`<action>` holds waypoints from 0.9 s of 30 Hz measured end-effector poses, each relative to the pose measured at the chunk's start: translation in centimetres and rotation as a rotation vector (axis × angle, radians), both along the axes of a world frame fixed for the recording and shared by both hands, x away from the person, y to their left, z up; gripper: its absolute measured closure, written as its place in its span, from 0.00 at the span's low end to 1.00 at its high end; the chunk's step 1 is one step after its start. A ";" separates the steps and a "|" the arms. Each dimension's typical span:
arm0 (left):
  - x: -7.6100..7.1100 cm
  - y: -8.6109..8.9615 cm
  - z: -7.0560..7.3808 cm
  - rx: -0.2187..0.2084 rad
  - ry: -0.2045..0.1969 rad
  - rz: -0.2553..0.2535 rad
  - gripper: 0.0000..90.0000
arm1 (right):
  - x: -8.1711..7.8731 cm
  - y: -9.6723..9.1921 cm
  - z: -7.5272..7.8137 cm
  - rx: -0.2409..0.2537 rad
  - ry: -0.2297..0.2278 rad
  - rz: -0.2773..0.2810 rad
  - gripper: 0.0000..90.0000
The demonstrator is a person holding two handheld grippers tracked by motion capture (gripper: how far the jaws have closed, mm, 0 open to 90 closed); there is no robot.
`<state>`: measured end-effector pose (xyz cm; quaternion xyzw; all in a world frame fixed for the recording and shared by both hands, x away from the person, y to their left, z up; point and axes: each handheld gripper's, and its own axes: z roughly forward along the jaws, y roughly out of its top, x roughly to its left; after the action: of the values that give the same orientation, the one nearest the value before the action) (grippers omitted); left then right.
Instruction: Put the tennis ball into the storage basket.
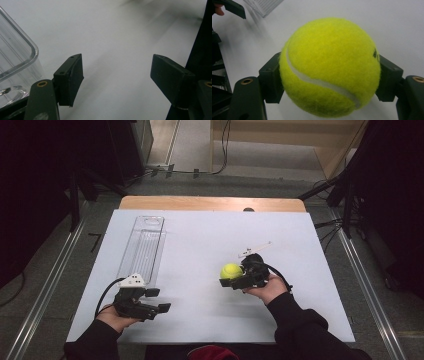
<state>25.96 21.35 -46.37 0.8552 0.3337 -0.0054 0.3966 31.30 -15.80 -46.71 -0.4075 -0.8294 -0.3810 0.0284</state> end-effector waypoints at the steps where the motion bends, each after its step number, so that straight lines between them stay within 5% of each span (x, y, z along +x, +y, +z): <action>1: 0.0 0.0 0.0 -0.005 -0.002 0.000 0.30 | 0.0 0.0 0.0 0.000 0.000 0.000 0.26; 27: 0.1 0.0 0.0 -0.004 -0.002 0.000 0.30 | 1.2 3.0 0.5 0.010 -0.009 0.028 0.26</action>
<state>26.02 21.38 -46.38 0.8544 0.3333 -0.0054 0.3986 32.52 -12.77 -46.26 -0.3940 -0.8332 -0.3866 0.0322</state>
